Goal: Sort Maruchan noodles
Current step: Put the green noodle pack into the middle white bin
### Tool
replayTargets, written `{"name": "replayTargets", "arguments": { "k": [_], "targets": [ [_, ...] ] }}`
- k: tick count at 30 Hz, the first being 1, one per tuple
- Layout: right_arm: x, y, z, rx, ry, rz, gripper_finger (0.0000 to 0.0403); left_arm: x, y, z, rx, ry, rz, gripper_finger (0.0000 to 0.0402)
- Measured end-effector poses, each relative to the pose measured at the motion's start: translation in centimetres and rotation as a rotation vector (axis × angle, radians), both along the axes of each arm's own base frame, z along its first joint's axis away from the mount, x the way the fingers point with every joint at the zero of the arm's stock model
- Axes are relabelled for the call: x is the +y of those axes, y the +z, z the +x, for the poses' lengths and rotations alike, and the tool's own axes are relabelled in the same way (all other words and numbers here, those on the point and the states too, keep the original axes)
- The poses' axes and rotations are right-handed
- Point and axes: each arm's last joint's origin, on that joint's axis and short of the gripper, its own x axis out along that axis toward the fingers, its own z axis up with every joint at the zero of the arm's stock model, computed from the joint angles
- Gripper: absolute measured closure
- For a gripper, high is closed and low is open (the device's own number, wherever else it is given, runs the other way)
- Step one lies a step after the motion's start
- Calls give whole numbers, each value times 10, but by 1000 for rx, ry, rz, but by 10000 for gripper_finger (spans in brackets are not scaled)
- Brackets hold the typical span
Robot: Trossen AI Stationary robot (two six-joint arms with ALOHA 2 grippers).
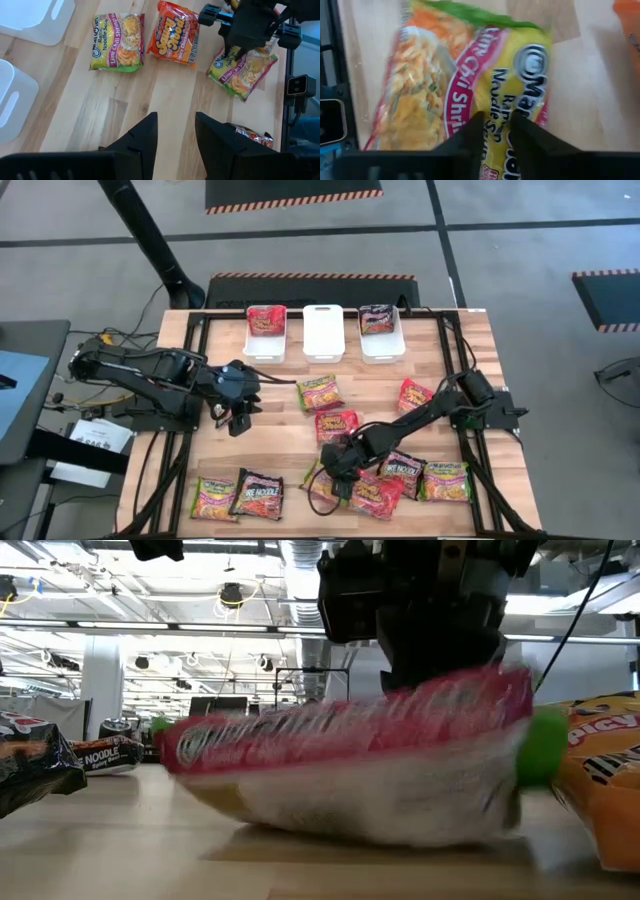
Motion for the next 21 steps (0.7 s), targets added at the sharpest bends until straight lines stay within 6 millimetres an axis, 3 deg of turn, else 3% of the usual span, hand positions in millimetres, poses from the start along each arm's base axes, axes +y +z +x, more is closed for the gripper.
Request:
{"name": "replayTargets", "arguments": {
  "k": [4, 6, 15, 21],
  "targets": [
    [0, 0, 0, 12, -21, 15, 372, 0, 0, 0, 1, -3, 3, 286],
    [0, 0, 0, 9, -22, 20, 391, 0, 0, 0, 1, -13, 11, 286],
    [2, 6, 3, -20, -17, 51, 392, 0, 0, 0, 2, -20, 18, 286],
    [0, 21, 11, -18, -37, 63, 343, 0, 0, 0, 7, -20, 19, 286]
  ]
}}
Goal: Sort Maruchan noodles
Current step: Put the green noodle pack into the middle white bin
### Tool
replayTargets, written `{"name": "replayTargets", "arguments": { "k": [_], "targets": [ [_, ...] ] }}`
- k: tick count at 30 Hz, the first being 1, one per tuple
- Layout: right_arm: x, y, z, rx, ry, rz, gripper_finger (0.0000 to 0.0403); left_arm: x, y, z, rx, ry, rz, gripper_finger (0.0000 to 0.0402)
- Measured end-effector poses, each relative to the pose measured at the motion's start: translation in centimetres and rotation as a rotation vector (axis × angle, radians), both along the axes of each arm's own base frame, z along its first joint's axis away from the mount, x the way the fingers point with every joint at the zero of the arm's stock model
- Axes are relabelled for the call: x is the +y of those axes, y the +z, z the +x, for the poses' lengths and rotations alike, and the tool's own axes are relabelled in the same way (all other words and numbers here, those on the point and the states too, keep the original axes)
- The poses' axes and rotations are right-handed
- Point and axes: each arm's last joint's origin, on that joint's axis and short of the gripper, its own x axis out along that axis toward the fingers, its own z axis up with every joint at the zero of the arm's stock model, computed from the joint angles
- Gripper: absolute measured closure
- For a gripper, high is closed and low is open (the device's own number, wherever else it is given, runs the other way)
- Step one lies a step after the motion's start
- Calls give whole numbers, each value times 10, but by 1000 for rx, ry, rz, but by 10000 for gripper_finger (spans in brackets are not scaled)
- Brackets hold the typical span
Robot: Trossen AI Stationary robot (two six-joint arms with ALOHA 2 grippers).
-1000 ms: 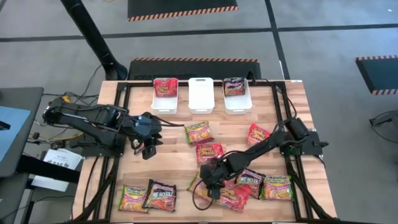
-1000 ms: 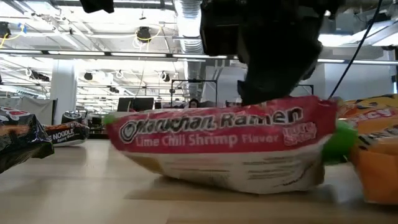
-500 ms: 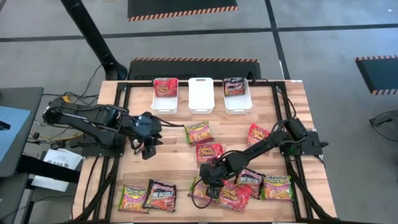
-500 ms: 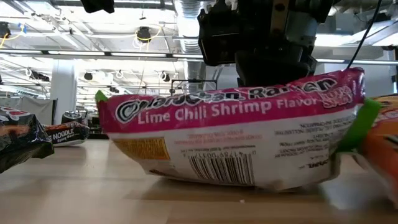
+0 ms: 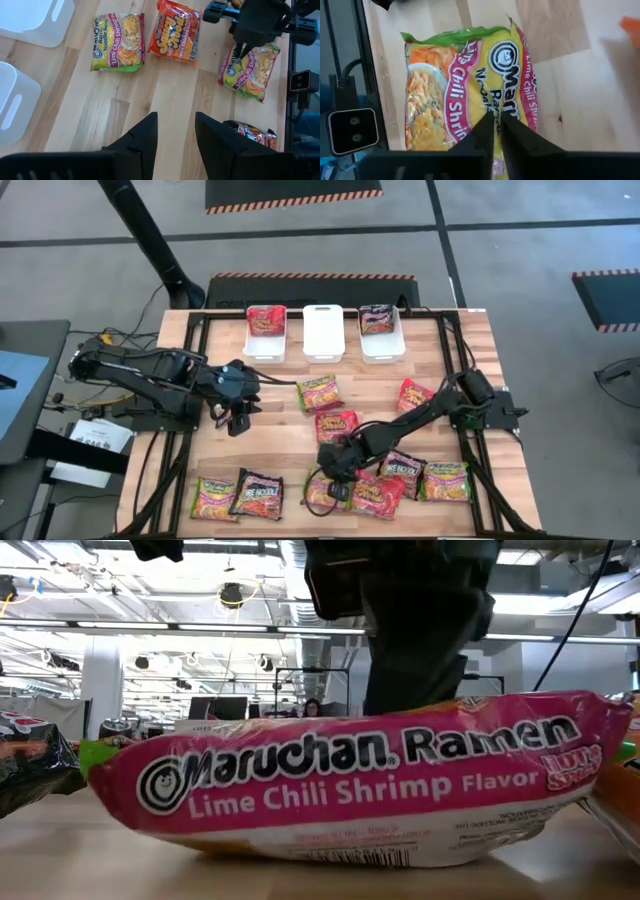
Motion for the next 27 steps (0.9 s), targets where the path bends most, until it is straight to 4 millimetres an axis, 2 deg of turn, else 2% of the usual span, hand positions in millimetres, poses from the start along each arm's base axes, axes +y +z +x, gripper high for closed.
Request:
{"name": "replayTargets", "arguments": {
  "k": [7, 13, 19, 27],
  "targets": [
    [-3, 33, 8, 39, 16, -24, 267, 0, 0, 0, 0, 0, 0, 286],
    [17, 53, 9, -18, 105, 19, 199, 0, 0, 0, -1, 0, 0, 286],
    [30, 49, 3, -12, 159, 2, 150, 0, 0, 0, -2, -1, 1, 286],
    [35, 50, 2, -92, 272, -109, 143, 0, 0, 0, -2, -7, 6, 286]
  ]
}}
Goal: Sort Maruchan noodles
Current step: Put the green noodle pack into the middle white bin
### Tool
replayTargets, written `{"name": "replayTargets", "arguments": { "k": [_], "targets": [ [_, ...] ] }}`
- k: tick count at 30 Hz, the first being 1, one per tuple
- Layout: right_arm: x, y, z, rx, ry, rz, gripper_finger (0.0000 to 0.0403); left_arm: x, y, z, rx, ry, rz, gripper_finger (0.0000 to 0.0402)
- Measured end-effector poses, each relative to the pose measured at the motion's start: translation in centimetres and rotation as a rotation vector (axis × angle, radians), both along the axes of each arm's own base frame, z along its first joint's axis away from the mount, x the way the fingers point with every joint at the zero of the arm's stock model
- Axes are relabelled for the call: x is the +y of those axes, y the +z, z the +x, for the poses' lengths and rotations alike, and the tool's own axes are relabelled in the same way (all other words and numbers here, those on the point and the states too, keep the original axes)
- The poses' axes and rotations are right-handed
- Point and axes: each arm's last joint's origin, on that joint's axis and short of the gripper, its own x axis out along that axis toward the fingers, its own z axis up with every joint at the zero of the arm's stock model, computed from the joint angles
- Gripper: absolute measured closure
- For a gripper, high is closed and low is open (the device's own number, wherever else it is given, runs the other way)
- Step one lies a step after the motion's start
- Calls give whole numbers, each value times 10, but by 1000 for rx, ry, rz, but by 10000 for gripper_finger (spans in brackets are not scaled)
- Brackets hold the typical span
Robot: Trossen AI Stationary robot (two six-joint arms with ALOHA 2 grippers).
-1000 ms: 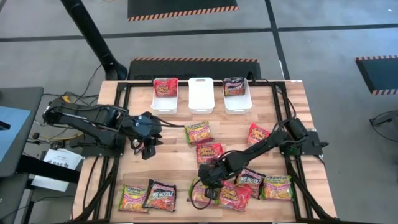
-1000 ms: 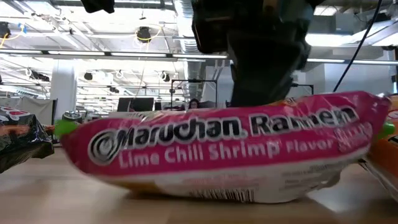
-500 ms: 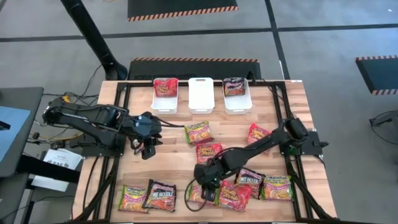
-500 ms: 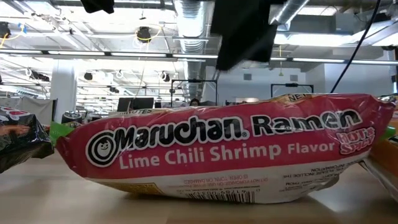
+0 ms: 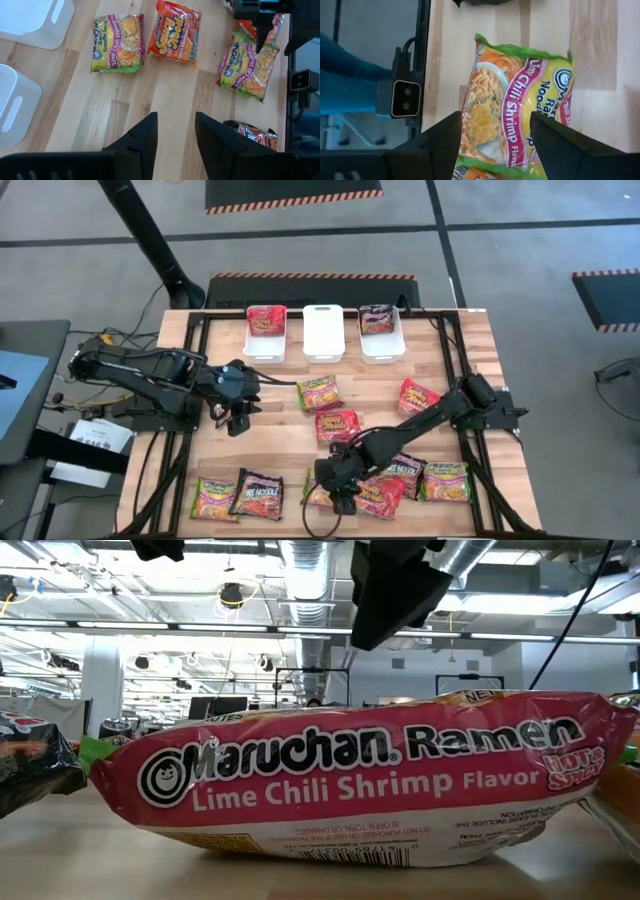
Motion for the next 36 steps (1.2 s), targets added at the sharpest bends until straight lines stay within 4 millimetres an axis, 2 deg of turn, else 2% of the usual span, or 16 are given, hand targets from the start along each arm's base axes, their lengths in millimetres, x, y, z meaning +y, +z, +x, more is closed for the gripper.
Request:
{"name": "replayTargets", "arguments": {
  "k": [13, 22, 25, 27, 30, 36],
  "targets": [
    [0, -6, 1, -96, 16, -128, 143, 0, 0, 0, -2, 7, -7, 286],
    [8, -7, -4, -95, 42, -131, 143, 0, 0, 0, -1, 8, -6, 286],
    [10, -25, 2, -64, 31, -137, 143, 0, 0, 0, -1, 8, -6, 286],
    [11, -35, -1, -3, 35, -149, 143, 0, 0, 0, 0, 9, -5, 286],
    [16, -35, 7, -38, 9, -109, 143, 0, 0, 0, 5, 9, -4, 286],
    [18, -44, 2, 25, 36, -145, 143, 0, 0, 0, 5, 15, 4, 286]
  ]
}}
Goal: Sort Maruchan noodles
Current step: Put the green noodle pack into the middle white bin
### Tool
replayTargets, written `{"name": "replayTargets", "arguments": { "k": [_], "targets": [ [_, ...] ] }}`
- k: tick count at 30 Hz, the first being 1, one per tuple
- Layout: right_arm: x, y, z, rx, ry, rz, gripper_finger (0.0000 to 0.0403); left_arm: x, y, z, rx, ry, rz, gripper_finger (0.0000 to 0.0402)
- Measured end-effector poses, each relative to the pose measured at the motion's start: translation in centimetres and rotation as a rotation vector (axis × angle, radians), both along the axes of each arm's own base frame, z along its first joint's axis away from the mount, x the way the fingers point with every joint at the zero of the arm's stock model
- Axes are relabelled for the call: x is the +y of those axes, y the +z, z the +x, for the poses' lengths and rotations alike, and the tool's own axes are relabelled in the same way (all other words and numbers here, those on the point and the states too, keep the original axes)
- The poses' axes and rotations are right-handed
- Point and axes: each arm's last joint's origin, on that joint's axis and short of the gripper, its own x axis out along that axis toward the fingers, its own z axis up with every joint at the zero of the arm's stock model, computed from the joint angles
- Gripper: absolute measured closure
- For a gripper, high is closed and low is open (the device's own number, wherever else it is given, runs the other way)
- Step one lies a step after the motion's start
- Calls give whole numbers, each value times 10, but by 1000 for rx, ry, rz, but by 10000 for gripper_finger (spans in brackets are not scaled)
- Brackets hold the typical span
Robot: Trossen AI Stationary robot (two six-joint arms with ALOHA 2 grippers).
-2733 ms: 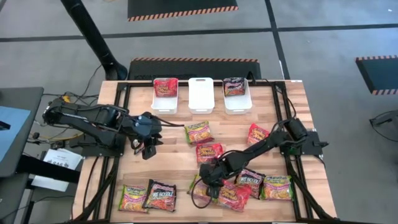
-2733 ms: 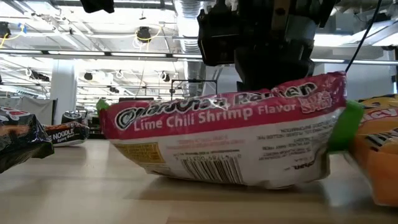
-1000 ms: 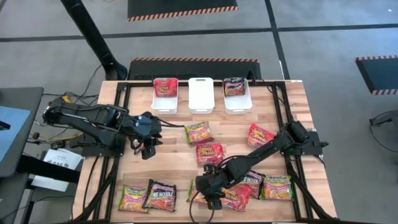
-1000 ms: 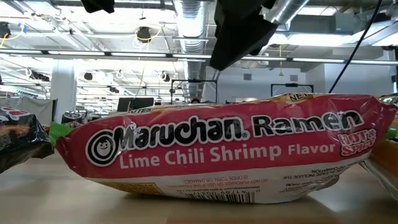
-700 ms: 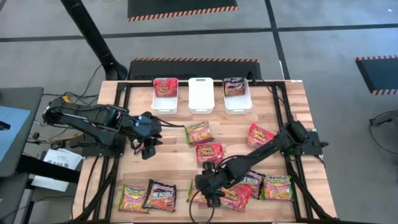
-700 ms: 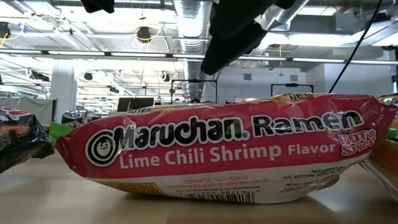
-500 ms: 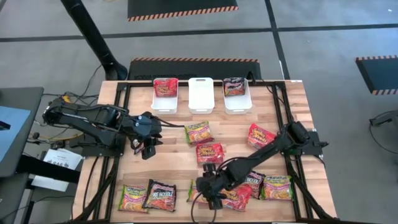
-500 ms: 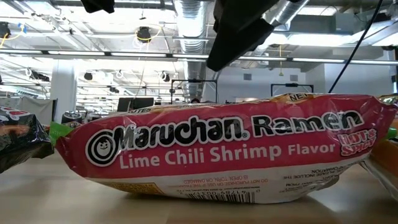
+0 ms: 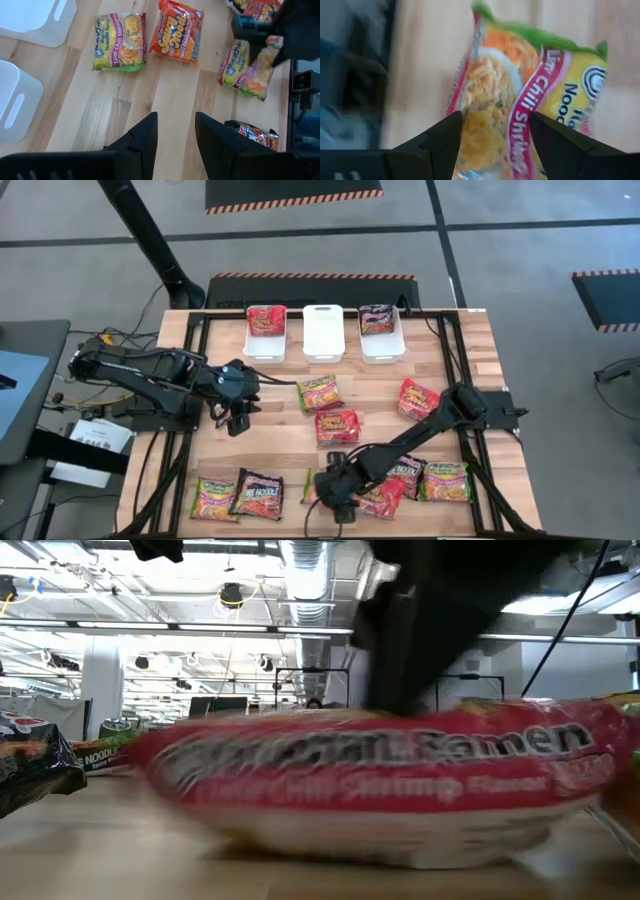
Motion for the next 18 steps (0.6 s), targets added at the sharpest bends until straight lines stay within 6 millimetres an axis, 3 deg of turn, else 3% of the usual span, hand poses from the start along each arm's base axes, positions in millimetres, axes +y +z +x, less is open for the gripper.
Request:
{"name": "replayTargets", "arguments": {
  "k": [10, 13, 18],
  "targets": [
    [1, -15, 5, 29, -18, -11, 153, 0, 0, 0, 4, 12, 4, 286],
    [0, -22, 7, 43, -27, -9, 192, 0, 0, 0, 4, 13, 3, 286],
    [-5, -23, 9, 69, -36, 33, 309, 0, 0, 0, 4, 14, 3, 286]
  ]
}}
